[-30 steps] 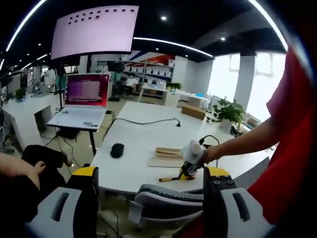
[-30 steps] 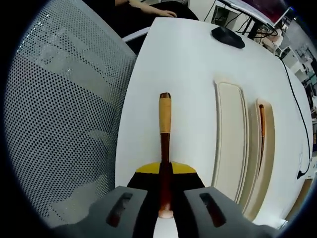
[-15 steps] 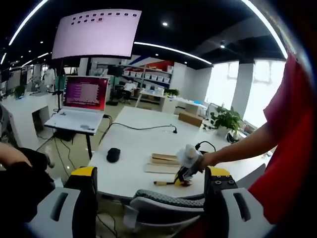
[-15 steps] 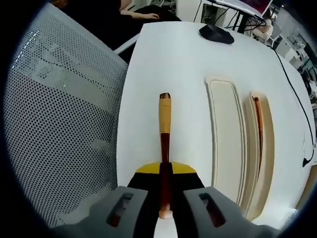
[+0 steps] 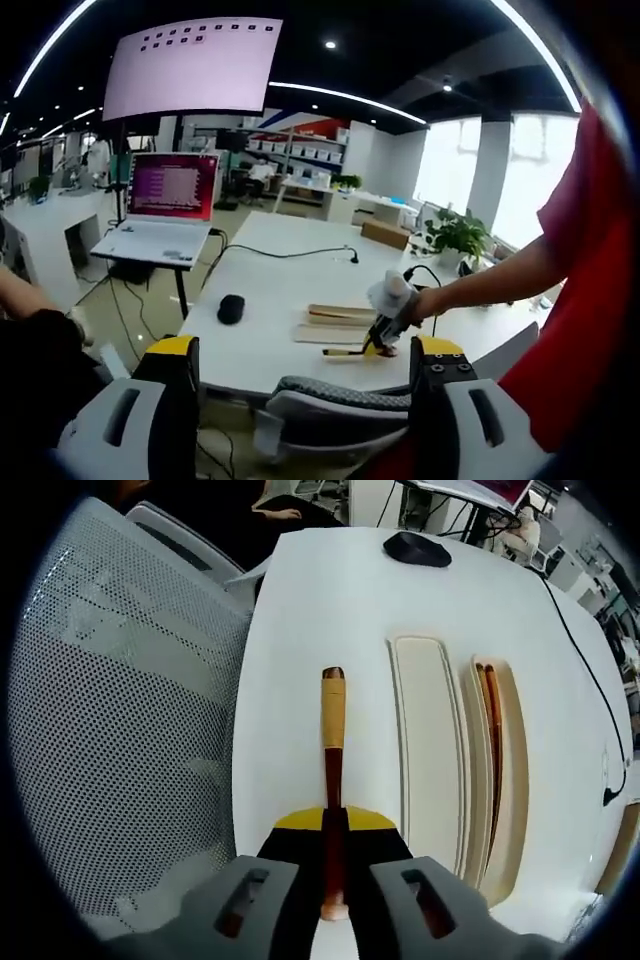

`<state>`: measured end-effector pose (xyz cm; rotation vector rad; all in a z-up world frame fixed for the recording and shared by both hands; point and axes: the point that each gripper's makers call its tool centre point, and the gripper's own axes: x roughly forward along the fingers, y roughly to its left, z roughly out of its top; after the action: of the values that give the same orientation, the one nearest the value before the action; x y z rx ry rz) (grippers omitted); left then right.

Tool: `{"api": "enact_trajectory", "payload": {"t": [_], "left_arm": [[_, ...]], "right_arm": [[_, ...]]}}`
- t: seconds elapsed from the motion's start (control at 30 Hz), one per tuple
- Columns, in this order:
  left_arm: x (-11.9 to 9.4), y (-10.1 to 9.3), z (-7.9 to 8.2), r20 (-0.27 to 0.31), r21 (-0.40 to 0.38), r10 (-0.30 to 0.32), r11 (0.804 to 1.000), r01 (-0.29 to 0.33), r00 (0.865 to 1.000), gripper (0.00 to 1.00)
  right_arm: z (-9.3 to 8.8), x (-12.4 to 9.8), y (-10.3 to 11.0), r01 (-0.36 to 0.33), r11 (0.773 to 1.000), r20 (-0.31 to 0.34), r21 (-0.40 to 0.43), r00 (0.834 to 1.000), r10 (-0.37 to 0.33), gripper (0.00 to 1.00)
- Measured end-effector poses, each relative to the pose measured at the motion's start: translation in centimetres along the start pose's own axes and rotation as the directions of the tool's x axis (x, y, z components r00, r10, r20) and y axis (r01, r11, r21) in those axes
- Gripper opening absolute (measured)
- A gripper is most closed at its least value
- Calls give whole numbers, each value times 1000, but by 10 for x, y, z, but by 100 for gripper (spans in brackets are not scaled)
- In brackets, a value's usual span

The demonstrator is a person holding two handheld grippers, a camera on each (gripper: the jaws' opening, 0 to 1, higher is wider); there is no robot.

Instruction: Arrange the utensils inside the cutlery case until each visible utensil rests in its matching compartment.

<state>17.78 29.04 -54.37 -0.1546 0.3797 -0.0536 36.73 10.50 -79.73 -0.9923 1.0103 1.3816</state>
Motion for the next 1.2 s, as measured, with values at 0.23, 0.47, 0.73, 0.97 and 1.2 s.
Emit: {"api": "enact_trajectory", "payload": {"t": [0.23,0.47,0.73,0.97,1.2], "left_arm": [[-1,2,-4,-14,8,3,1000,-3,1000,87],[2,-1,-6,-21,12,-12,1000,12,1000,87],[3,-2,-9,-35,18,-15,1000,16,999,87],[6,-1,-9,-41,22,-13,1000,14,999,86],[8,-1,-7,-41,24,-14,1000,15,999,86]], "right_arm": [[0,-9,-4,8,1000,-7,-14,1000,-9,1],[-5,-12,-6,10,1000,-24,-13,1000,-10,1],[-6,-16,-4,7,1000,-33,-29,999,-8,1],[-11,-16,-15,12,999,-42,-45,999,-14,1],[-8,-26,-26,27,998,-33,-48,999,-29,1]]}}
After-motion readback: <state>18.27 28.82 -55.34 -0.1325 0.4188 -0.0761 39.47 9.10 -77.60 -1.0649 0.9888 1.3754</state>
